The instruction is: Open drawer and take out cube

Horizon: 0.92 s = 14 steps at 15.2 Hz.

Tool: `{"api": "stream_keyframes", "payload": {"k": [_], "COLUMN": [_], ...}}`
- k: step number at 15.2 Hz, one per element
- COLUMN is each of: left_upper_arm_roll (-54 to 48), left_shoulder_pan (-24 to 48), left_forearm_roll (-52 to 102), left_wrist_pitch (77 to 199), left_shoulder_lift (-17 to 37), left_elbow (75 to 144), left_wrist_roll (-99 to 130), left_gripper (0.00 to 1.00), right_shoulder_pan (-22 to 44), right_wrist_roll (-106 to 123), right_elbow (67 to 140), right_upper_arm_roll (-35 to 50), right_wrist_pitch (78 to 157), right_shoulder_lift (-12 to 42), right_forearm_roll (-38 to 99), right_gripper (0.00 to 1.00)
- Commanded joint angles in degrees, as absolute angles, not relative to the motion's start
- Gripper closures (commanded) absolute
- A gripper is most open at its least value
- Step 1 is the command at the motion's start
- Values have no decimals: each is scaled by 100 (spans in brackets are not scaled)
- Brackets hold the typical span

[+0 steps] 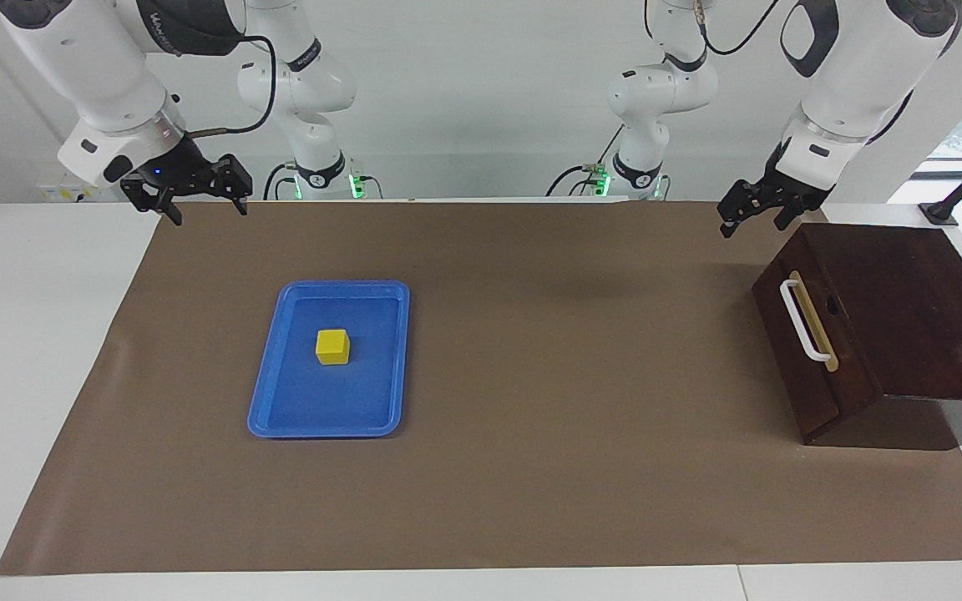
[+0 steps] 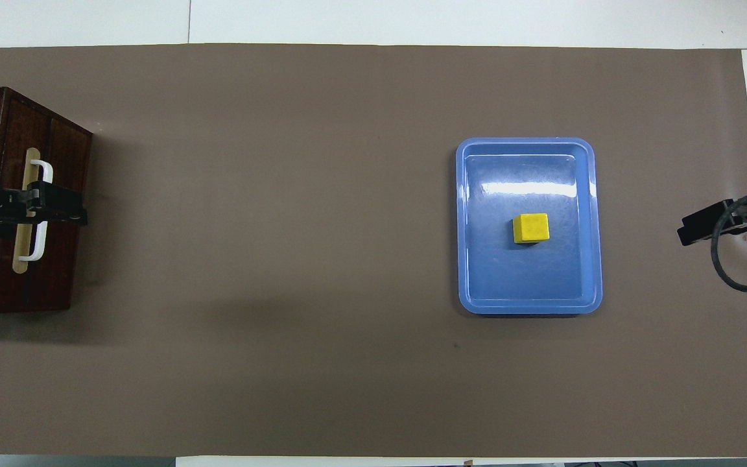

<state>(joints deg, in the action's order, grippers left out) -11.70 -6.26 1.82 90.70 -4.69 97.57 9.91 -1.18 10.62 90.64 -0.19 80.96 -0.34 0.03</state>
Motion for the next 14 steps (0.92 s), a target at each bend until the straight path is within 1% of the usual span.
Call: {"api": "stream_keyframes", "payload": {"k": [1, 4, 14], "left_upper_arm_roll": [-1134, -1134, -1134], "left_shoulder_pan": [-580, -580, -571], "left_forearm_roll": [88, 114, 132], "left_wrist_pitch": [8903, 8877, 8745], "left_shoulder_lift": [-492, -492, -510], "left_elbow": [9694, 9694, 9703], "left_wrist_roll": [862, 861, 652], "left_gripper": [0, 0, 0], "right_shoulder_pan": [-123, -62, -70], "right_wrist_roll": [1072, 819, 448], "right_elbow": [9167, 9132, 9132], "right_upper_arm_roll": [-9, 17, 26], "right_wrist_pitch": [8209, 8358, 8306], "right_shoulder_lift": [-141, -123, -141], "right_forearm_roll": [-201, -369, -290], "right_gripper": [0, 0, 0]}}
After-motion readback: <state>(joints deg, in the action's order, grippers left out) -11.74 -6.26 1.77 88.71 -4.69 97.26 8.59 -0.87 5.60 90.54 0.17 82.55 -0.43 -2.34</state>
